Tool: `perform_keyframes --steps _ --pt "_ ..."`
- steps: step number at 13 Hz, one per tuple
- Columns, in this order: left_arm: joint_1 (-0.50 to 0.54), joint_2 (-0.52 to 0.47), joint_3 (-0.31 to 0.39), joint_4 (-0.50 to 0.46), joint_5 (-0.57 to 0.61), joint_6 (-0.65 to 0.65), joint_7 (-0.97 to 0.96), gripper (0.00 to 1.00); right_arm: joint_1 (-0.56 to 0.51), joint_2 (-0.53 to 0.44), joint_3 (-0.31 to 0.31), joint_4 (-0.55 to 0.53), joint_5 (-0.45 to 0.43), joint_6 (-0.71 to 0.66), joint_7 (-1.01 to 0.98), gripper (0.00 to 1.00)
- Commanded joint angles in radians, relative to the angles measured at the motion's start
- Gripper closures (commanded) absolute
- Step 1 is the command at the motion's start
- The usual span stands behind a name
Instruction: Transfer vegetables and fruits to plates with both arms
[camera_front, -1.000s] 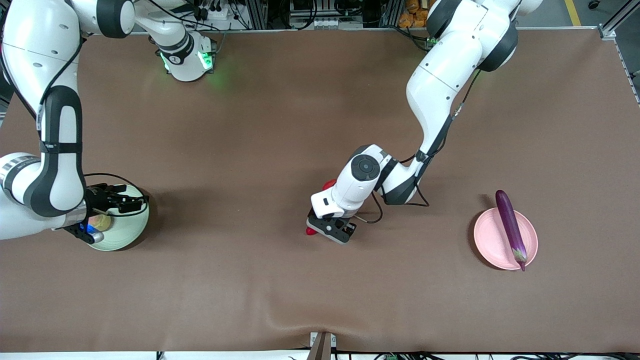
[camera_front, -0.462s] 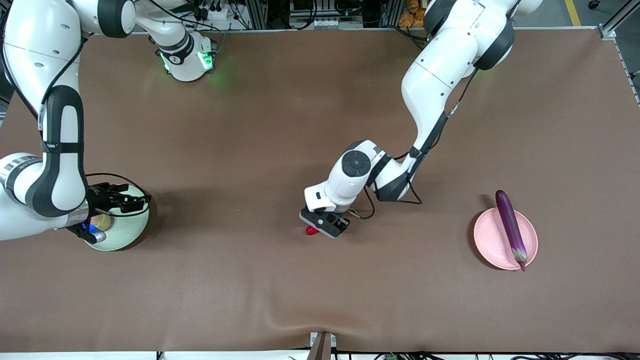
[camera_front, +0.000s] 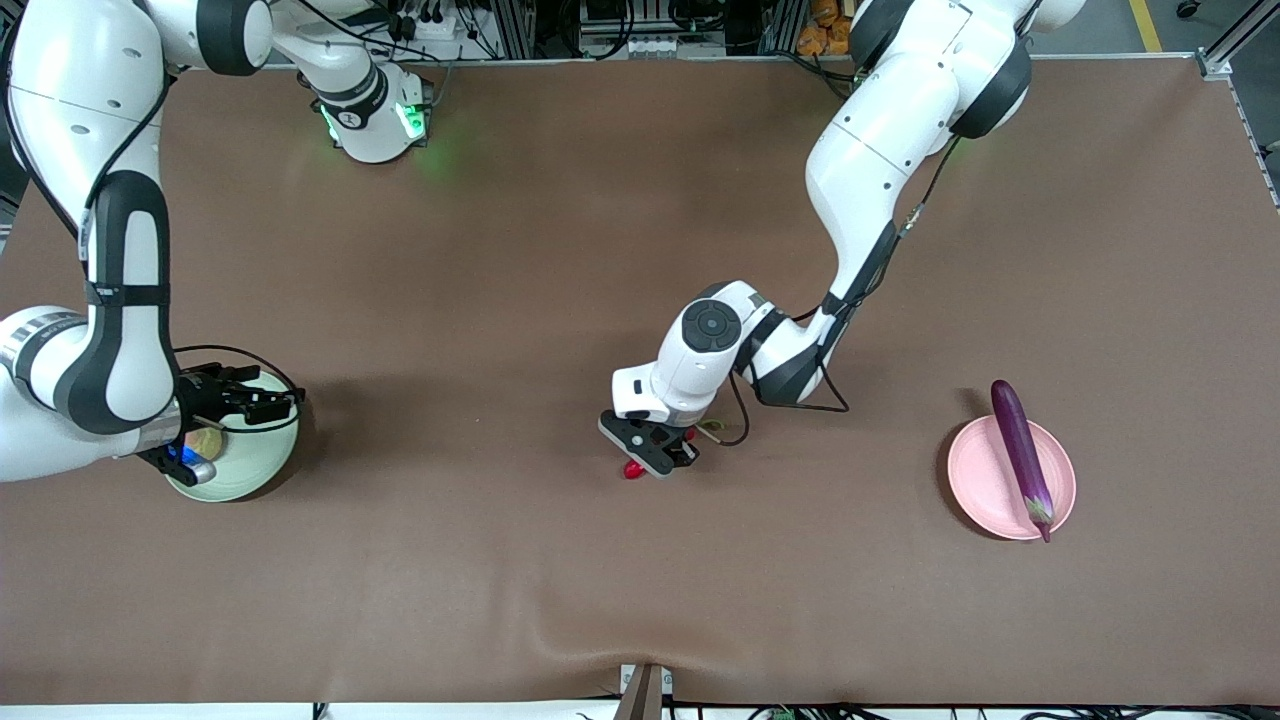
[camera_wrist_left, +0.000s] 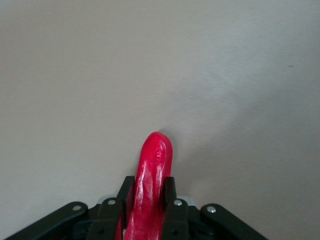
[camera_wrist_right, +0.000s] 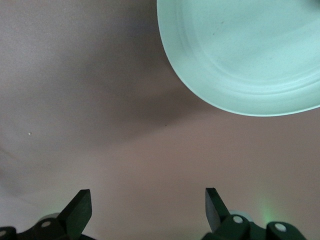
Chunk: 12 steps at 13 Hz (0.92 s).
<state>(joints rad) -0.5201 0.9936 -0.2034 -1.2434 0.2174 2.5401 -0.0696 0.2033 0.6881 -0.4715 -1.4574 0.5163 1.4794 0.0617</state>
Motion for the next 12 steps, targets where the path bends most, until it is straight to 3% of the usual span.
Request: perform_keyframes --steps 1,4,7,8,10,12 --pt "0.109 -0.088 -0.014 -0.013 0.01 -0.092 0.042 1.0 0.095 -0.056 -0.007 -0.021 0.024 -0.004 0.117 0.0" --pt "0.248 -0.136 -0.053 -0.011 -0.039 -0.141 0.059 1.0 0.192 -0.076 -0.004 -0.015 0.06 0.004 0.283 0.0" --pt "0.401 -0.205 -0.103 -0.017 -0.068 -0.291 0.067 1.0 0.272 -0.076 -0.004 -0.008 0.178 0.024 0.412 0.0" --pt "0.461 -0.219 -0.108 -0.016 -0.085 -0.355 0.03 1.0 0.336 -0.076 -0.009 -0.008 0.176 0.073 0.427 0.0" --pt "0.563 -0.23 -0.119 -0.017 -0.113 -0.415 -0.112 1.0 0.445 -0.076 -0.01 -0.005 0.172 0.163 0.533 0.0" --pt "0.581 -0.219 -0.104 -0.019 -0.098 -0.425 -0.397 1.0 0.545 -0.059 -0.006 0.029 0.172 0.257 0.628 0.0"
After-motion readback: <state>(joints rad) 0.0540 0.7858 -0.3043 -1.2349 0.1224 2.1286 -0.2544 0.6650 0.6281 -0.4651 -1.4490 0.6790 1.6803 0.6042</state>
